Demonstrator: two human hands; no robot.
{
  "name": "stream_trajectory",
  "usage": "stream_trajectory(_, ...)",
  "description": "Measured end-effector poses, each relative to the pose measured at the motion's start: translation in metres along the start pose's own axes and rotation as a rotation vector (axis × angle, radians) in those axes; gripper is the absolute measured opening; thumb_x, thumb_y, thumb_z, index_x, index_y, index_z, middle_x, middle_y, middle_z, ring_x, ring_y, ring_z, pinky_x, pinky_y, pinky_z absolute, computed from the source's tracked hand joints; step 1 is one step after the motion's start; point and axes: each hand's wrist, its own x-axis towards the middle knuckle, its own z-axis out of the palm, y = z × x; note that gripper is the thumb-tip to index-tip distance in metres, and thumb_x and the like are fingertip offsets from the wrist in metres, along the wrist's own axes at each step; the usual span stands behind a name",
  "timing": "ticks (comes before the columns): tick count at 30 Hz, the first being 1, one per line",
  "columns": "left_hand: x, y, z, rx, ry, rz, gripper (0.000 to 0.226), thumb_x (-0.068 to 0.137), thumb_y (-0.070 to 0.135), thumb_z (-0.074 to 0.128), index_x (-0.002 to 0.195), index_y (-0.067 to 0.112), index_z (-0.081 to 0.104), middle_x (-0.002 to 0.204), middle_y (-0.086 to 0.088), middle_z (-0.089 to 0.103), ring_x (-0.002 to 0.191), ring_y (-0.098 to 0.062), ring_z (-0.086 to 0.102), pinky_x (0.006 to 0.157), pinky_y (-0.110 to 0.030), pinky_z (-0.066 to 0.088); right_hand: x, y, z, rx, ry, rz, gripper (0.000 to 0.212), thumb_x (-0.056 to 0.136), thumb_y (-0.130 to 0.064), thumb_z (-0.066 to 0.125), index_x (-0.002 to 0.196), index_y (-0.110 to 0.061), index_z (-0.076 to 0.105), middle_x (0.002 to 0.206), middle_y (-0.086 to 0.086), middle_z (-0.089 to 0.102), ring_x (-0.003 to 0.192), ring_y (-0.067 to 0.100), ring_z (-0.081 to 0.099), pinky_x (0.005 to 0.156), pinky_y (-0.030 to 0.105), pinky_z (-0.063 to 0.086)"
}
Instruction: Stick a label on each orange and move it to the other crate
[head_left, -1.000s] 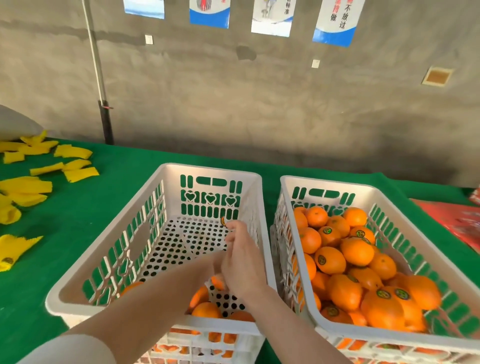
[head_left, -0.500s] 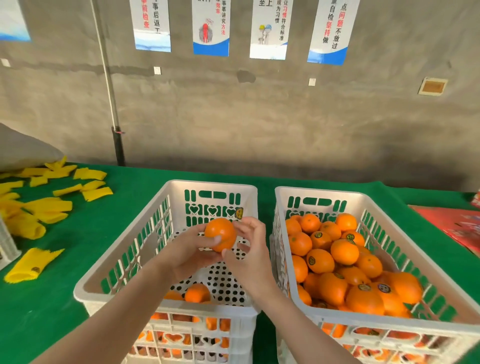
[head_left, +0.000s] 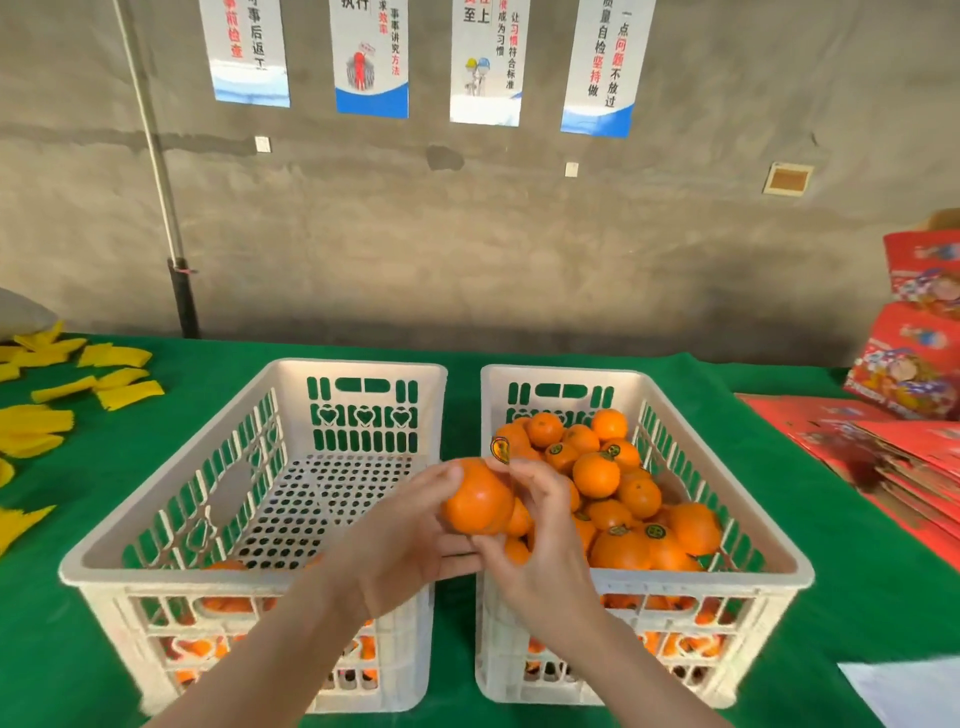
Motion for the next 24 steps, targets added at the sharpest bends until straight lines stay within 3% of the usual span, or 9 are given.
stream_trajectory(2, -0.003, -0.003, 0.019, 0.027, 0.029, 0.040, 0.033, 0.070, 0.017, 0.070, 0.099, 0.033, 0.073, 0.105, 0.001, 0.073, 0.100, -0.020, 0.068, 0.075, -0.031, 0.056, -0.009, -0.001, -0.017, 0.030, -0.012, -0.008, 0.066, 0.081, -0.010, 0.069, 0.125, -0.040, 0.031, 0.132, -0.006, 0.046, 0.125, 0.009, 0.047, 0.099, 0.027, 0.045)
stream_trajectory(4, -0.003, -0.007, 0.032, 0.039, 0.010, 0.089, 0.046, 0.067, 0.002, 0.064, 0.106, 0.027, 0.069, 0.103, -0.002, 0.073, 0.098, -0.022, 0.068, 0.073, -0.031, 0.056, -0.016, -0.004, -0.033, 0.160, -0.008, 0.064, 0.055, 0.079, -0.015, 0.070, 0.120, -0.032, 0.036, 0.127, -0.007, 0.051, 0.125, 0.010, 0.048, 0.099, 0.023, 0.044)
stream_trajectory(9, -0.002, -0.012, 0.056, -0.055, 0.031, 0.080, 0.080, 0.049, 0.000, 0.074, 0.126, 0.015, 0.055, 0.118, -0.013, 0.066, 0.106, -0.032, 0.065, 0.082, -0.041, 0.056, -0.024, -0.005, -0.060, 0.413, 0.058, 0.252, 0.019, 0.085, -0.016, 0.068, 0.090, -0.004, 0.054, 0.108, -0.005, 0.063, 0.105, 0.005, 0.060, 0.080, 0.016, 0.050)
stream_trajectory(14, 0.007, -0.020, 0.068, -0.217, 0.003, 0.000, 0.063, 0.063, 0.001, 0.064, 0.125, 0.011, 0.058, 0.118, -0.019, 0.065, 0.102, -0.034, 0.066, 0.079, -0.042, 0.057, -0.023, -0.003, -0.068, 0.263, 0.082, 0.265, 0.013, 0.081, -0.024, 0.061, 0.074, -0.013, 0.061, 0.112, 0.003, 0.059, 0.105, -0.001, 0.055, 0.075, 0.009, 0.045)
stream_trajectory(19, 0.009, -0.023, 0.077, -0.225, 0.044, -0.052, 0.045, 0.079, 0.013, 0.061, 0.124, 0.006, 0.056, 0.118, -0.020, 0.065, 0.101, -0.032, 0.066, 0.085, -0.040, 0.056, -0.023, 0.003, -0.073, 0.152, 0.000, 0.242, 0.012, 0.085, -0.024, 0.061, 0.073, -0.022, 0.059, 0.111, -0.001, 0.055, 0.108, 0.001, 0.051, 0.079, 0.013, 0.044)
stream_trajectory(24, 0.009, -0.023, 0.078, -0.172, 0.108, -0.071, 0.049, 0.078, 0.021, 0.062, 0.124, 0.007, 0.057, 0.111, -0.018, 0.068, 0.094, -0.028, 0.066, 0.073, -0.034, 0.057, -0.019, 0.007, -0.076, 0.030, -0.067, 0.201, 0.020, 0.089, -0.008, 0.062, 0.074, -0.021, 0.057, 0.107, 0.000, 0.053, 0.109, 0.000, 0.048, 0.079, 0.009, 0.040)
